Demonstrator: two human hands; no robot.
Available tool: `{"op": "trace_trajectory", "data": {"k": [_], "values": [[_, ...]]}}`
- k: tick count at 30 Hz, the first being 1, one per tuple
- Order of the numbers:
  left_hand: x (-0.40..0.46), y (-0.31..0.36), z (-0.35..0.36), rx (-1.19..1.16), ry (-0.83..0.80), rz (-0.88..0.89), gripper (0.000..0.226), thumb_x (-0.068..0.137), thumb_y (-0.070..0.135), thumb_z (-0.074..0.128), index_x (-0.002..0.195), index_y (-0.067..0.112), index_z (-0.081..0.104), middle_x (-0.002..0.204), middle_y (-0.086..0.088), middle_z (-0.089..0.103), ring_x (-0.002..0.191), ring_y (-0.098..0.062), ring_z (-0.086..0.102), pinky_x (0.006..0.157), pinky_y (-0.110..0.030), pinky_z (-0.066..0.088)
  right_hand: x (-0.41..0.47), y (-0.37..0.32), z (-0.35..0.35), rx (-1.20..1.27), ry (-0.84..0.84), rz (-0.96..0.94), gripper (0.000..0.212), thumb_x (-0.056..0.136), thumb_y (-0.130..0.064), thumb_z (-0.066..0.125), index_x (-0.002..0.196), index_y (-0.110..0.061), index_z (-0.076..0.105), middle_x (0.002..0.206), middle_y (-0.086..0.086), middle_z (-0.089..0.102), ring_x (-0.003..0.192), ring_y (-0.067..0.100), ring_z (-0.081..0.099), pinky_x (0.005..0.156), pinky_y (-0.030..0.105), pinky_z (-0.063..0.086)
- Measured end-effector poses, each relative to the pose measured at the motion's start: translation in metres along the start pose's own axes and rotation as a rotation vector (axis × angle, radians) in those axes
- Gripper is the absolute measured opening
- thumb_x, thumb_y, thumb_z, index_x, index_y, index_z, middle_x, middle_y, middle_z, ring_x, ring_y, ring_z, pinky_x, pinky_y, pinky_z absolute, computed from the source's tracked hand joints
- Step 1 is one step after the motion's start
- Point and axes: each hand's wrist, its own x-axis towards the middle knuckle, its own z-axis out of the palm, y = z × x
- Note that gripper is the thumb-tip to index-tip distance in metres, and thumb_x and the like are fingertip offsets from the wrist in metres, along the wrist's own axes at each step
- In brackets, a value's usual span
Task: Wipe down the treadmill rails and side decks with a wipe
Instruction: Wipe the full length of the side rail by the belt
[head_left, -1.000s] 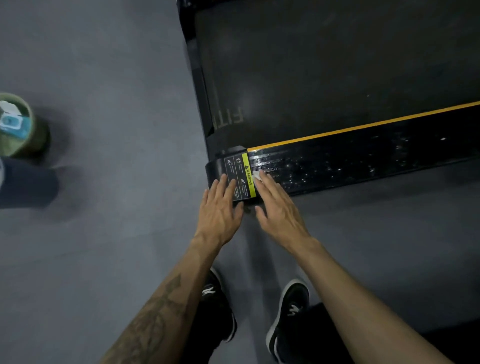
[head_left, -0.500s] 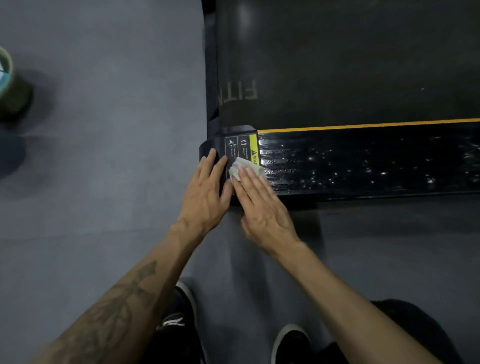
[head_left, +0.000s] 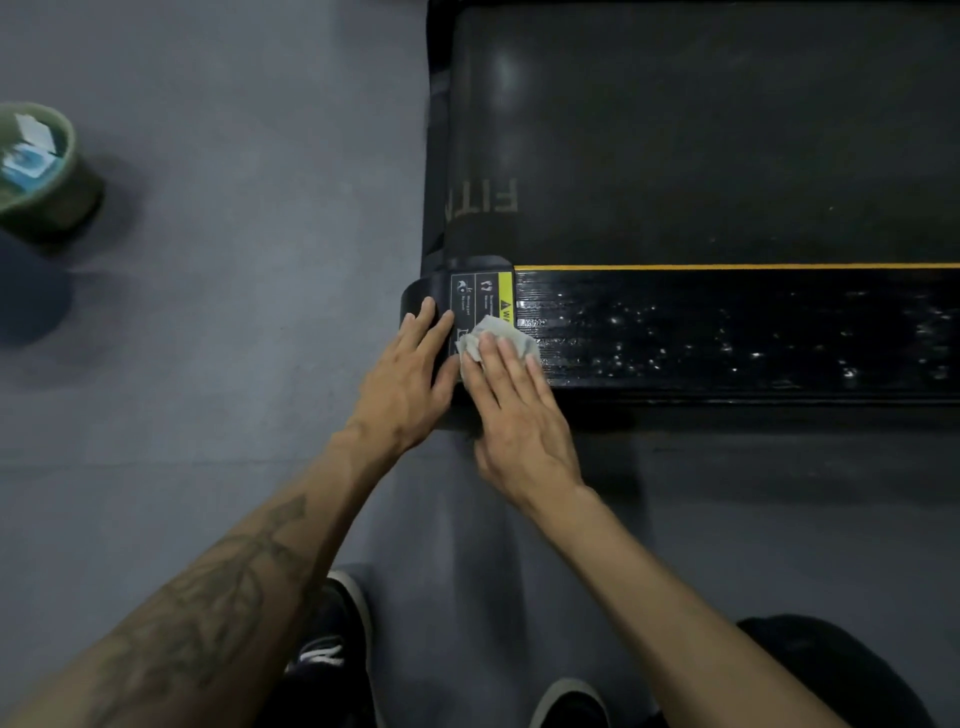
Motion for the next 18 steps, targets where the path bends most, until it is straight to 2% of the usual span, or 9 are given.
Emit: {"op": "trace_trajectory", "data": {"k": [3, 6, 10, 13, 16, 18], "values": [[-0.001, -0.005, -0.005, 0.025, -0.037, 0.026, 0.060, 0.108, 0.039, 0.046, 0.163, 0.023, 0.027, 0.172, 0.004, 0.011, 0.158, -0.019, 0.013, 0.122, -0.037, 0.025, 0.002, 0.006, -0.001, -0.018, -0.015, -0.013, 0.090, 0.083, -0.015, 0.062, 0.163, -0.011, 0.022, 0.172, 0.011, 0.011, 0.159, 0.026, 0.008, 0.129, 0.047, 0.011], [0.001, -0.008, -0.009, 0.021, -0.090, 0.037, 0.062, 0.108, 0.039, 0.047, 0.163, 0.022, 0.024, 0.172, 0.003, 0.008, 0.158, -0.019, 0.013, 0.124, -0.036, 0.020, -0.012, 0.001, -0.004, 0.011, 0.028, 0.087, 0.095, 0.076, -0.012, 0.067, 0.162, -0.008, 0.026, 0.171, 0.013, 0.016, 0.159, 0.029, 0.012, 0.128, 0.047, 0.016], [-0.007, -0.007, -0.005, 0.007, -0.048, 0.011, 0.059, 0.108, 0.036, 0.048, 0.161, 0.018, 0.030, 0.172, -0.002, 0.015, 0.156, -0.022, 0.021, 0.124, -0.037, 0.023, -0.008, -0.009, 0.002, -0.002, 0.034, 0.055, 0.098, 0.075, -0.016, 0.072, 0.162, -0.008, 0.027, 0.170, 0.014, 0.017, 0.158, 0.030, 0.013, 0.128, 0.047, 0.015], [-0.011, -0.007, -0.005, -0.026, -0.040, -0.011, 0.057, 0.108, 0.034, 0.049, 0.160, 0.018, 0.034, 0.171, -0.004, 0.019, 0.155, -0.022, 0.025, 0.122, -0.033, 0.024, 0.012, -0.001, -0.003, -0.069, -0.044, -0.021, 0.098, 0.083, -0.018, 0.063, 0.165, -0.012, 0.010, 0.173, 0.009, 0.001, 0.160, 0.026, 0.000, 0.130, 0.045, 0.006], [-0.004, -0.007, -0.014, -0.032, -0.093, -0.029, 0.060, 0.106, 0.038, 0.053, 0.160, 0.022, 0.034, 0.171, -0.002, 0.019, 0.154, -0.022, 0.027, 0.121, -0.035, 0.027, 0.018, -0.006, -0.011, -0.097, -0.133, 0.042, 0.098, 0.089, -0.024, 0.056, 0.164, -0.013, -0.007, 0.171, 0.010, -0.015, 0.158, 0.027, -0.015, 0.129, 0.045, -0.004], [0.000, -0.007, -0.021, -0.007, -0.139, -0.028, 0.062, 0.105, 0.040, 0.055, 0.160, 0.023, 0.033, 0.171, -0.003, 0.019, 0.153, -0.024, 0.030, 0.120, -0.037, 0.028, 0.014, -0.016, -0.014, -0.081, -0.132, 0.093, 0.098, 0.091, -0.027, 0.056, 0.163, -0.010, -0.008, 0.170, 0.013, -0.016, 0.157, 0.029, -0.016, 0.128, 0.044, -0.008]]}}
